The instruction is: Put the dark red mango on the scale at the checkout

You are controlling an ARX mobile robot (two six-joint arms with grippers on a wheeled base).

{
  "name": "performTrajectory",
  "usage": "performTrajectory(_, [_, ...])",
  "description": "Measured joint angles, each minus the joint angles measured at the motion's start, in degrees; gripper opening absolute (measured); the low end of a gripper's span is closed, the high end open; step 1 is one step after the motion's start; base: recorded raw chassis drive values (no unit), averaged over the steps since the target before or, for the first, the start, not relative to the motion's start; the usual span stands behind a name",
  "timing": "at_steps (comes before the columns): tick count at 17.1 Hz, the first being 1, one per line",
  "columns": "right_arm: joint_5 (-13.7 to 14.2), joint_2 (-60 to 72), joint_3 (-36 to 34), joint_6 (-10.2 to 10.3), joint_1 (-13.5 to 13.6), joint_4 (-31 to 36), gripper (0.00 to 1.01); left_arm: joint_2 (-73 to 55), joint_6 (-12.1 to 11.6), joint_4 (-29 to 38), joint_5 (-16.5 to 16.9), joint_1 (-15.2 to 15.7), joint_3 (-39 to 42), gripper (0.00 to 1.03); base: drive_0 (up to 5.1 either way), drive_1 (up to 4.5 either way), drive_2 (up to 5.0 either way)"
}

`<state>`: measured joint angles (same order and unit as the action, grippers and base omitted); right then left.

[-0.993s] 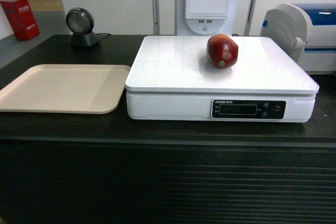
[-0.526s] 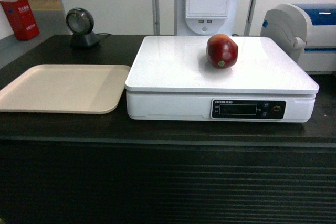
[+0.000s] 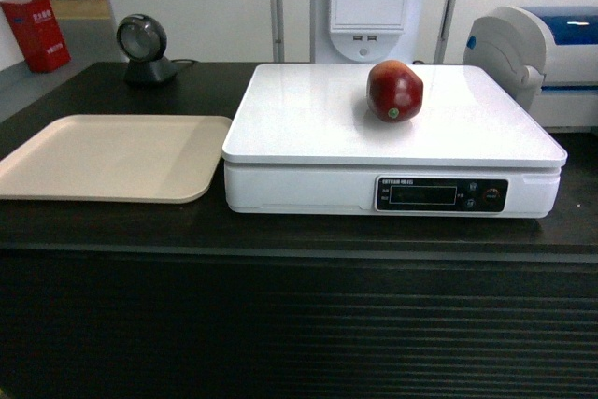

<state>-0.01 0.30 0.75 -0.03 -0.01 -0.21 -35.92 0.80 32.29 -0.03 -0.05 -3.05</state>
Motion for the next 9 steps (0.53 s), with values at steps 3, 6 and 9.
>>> performTrajectory(3, [0.0, 0.0, 0.0, 0.0, 0.0, 0.0, 0.98, 1.7, 0.0, 1.4, 0.0, 0.0, 2.3, 0.02, 0.0, 0.0, 0.0])
performTrajectory(6, [0.0, 0.0, 0.0, 0.0, 0.0, 0.0, 0.98, 8.6, 0.0, -5.1, 0.0, 0.0, 2.5, 0.02, 0.0, 0.0, 0.0])
performTrajectory(9, [0.0, 0.0, 0.0, 0.0, 0.0, 0.0, 0.98, 14.2, 0.0, -10.9, 0.0, 0.0, 2.5, 0.02, 0.0, 0.0, 0.0])
